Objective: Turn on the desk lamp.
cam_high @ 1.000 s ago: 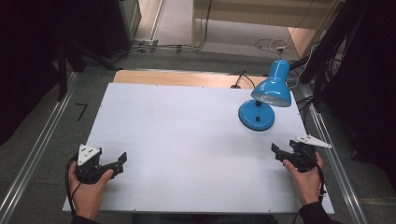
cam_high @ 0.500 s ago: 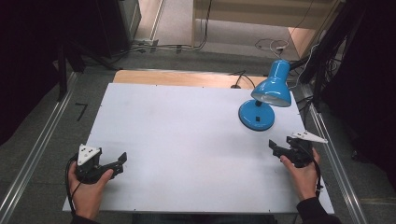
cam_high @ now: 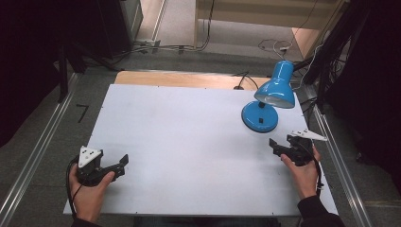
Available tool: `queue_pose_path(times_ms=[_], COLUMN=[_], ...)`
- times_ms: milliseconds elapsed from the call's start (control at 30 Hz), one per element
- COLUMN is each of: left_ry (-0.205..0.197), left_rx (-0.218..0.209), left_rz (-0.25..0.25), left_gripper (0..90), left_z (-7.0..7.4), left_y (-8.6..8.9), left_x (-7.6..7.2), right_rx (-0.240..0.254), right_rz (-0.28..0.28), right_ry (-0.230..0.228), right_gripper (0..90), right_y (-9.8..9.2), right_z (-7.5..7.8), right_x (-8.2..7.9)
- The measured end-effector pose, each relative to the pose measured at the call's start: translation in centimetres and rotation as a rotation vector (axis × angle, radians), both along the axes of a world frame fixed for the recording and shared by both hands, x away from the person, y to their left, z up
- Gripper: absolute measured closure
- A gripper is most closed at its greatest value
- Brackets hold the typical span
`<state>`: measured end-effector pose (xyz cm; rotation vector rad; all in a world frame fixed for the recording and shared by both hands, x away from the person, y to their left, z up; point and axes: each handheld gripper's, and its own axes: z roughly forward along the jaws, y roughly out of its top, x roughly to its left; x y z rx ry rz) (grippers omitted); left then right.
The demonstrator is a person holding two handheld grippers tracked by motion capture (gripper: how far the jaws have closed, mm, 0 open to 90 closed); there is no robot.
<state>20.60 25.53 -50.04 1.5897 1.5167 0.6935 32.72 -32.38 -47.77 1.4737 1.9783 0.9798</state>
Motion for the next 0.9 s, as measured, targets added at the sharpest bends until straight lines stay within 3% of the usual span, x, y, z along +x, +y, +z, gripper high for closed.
queue_pose_path(times_ms=[733, 900], left_ry=[0.001, -0.001], left_rx=[-0.001, -0.002], left_rz=[-0.003, -0.003], left_gripper=[7.4, 7.4], left_z=[0.0, 0.0], left_y=[0.0, 0.0], left_x=[0.1, 0.1], right_rx=[-0.005, 0.000], right_rz=[0.010, 0.019], right_ry=[-0.022, -0.031], right_gripper=[23.6, 31.6], right_y=[1.0, 1.2], right_z=[0.2, 0.2], right_x=[1.9, 2.3])
